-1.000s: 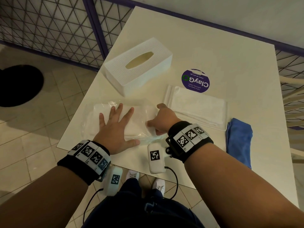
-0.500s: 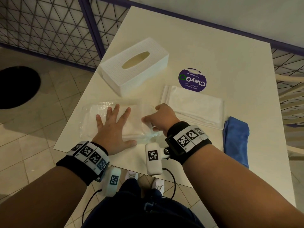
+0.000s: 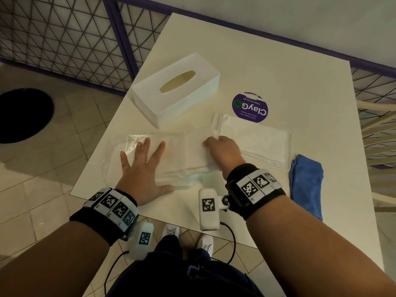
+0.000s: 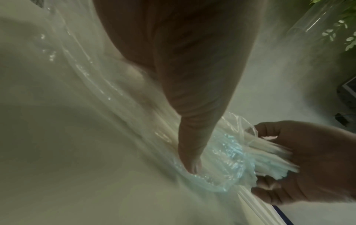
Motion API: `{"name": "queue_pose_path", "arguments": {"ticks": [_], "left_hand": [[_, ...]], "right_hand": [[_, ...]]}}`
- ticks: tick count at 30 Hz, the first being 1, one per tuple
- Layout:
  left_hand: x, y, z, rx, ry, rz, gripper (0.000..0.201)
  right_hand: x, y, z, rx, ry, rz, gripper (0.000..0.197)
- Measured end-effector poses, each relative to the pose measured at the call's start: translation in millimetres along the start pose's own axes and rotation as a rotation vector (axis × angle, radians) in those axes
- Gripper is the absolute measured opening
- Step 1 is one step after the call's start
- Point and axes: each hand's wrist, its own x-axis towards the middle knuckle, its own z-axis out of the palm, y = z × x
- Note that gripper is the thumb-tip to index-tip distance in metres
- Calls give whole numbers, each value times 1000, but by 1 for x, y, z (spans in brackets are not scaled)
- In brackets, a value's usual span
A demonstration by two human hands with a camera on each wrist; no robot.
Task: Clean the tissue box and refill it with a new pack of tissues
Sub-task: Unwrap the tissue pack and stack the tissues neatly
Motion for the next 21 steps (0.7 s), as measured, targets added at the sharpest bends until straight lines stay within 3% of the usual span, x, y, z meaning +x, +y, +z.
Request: {"name": "queue_pose_path", "arguments": {"ticks": [1,6,8,12,14,16,19,21], "left_hand": [[0,0,0,-1,0,-1,118],[0,1,0,-12,-31,-15,118],[-2,2,-2,-2,-23,-9,118],[-4,8,-5,17,-16,64,122],[-3,9,-7,46,-91,62,121],[-1,8,-9,67,-177,35,120],[2,9,-16,103,-284,-5,121],[5,16,-27,138,-331,-26,123]], "right_hand": [[1,2,-3,-14,-9,20,33],[8,8,-27,63,4,126,15],[7,12,-35,115,9,197,29],[7,25,-45,155,-151,350,46],[3,26,-51,104,-172,314,31],[1,26,-62,61,-102,210,19],[-13,21,-91,-77,34,14,34],[-28,20,-114,-137,108,-107,34]]}}
